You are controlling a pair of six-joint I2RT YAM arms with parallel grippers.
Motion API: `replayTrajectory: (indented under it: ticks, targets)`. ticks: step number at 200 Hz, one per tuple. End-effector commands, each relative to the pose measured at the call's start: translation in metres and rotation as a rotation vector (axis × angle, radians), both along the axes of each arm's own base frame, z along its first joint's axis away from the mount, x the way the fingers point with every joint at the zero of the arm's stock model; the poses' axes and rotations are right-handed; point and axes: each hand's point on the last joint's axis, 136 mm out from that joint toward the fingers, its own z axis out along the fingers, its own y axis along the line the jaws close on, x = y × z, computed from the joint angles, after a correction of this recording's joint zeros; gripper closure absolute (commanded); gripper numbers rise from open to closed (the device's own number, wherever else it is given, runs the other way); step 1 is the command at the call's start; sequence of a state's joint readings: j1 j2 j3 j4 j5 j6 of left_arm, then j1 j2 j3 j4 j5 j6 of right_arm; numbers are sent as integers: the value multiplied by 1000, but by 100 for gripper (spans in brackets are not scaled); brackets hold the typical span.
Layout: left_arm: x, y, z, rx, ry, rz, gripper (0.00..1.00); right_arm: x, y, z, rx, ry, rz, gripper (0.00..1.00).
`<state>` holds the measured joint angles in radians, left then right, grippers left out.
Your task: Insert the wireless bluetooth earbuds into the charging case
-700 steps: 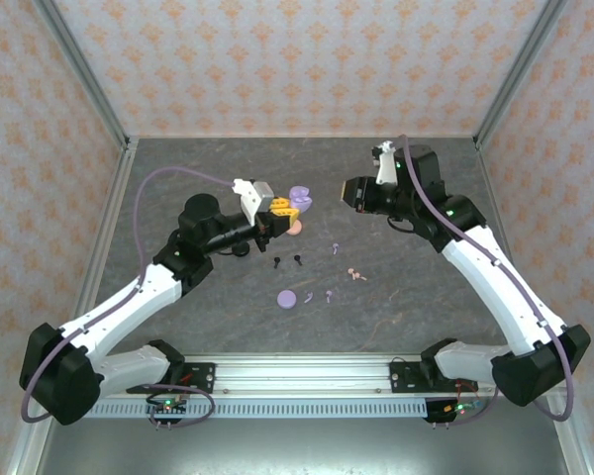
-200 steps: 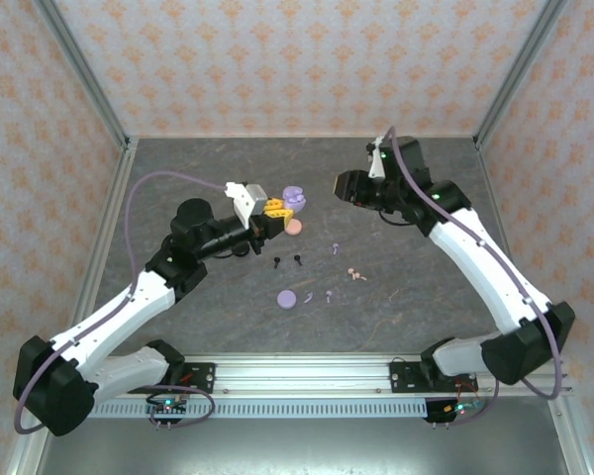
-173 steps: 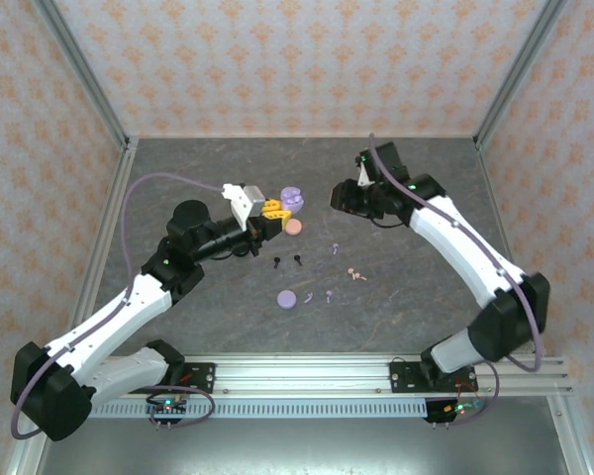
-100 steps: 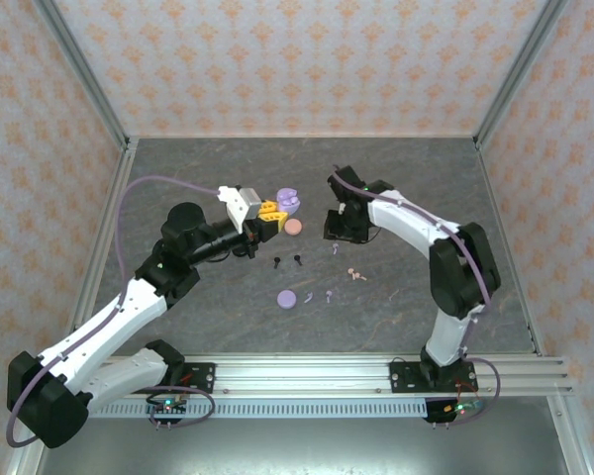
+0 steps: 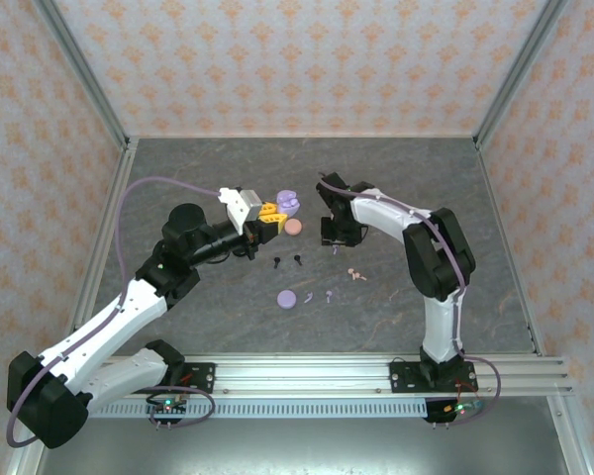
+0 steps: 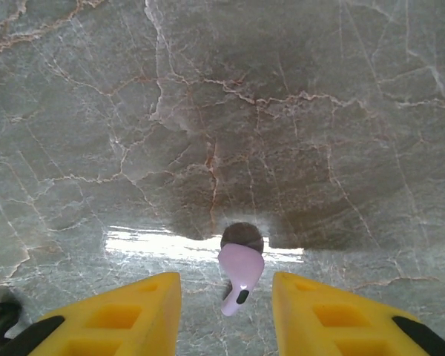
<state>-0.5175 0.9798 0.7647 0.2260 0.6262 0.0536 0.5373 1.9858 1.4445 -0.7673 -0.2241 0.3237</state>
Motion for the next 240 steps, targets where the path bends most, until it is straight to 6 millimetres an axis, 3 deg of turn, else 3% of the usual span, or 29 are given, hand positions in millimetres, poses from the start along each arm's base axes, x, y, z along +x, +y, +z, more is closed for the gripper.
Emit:
replayTrajectory:
  ticks: [1,88,156,188,240]
  targets:
    - [-4,-3,5,3,-27,-12,100,5,-5,-1,-49,-9,17,63]
    - [-4,-2,3,18,-24,-9,100,4,-1,-17,-51,30,31,67]
    - [-4,-1,4,22,-24,-5,100,-2,-2,-24,-40,46,31,78]
    - [-4,-1,5,14,-23,-4,100,5,3,-1,8,-35,45,80]
    - [2,-4,7,-36,-12,-1,100,9,6,78,113,-249,95,81]
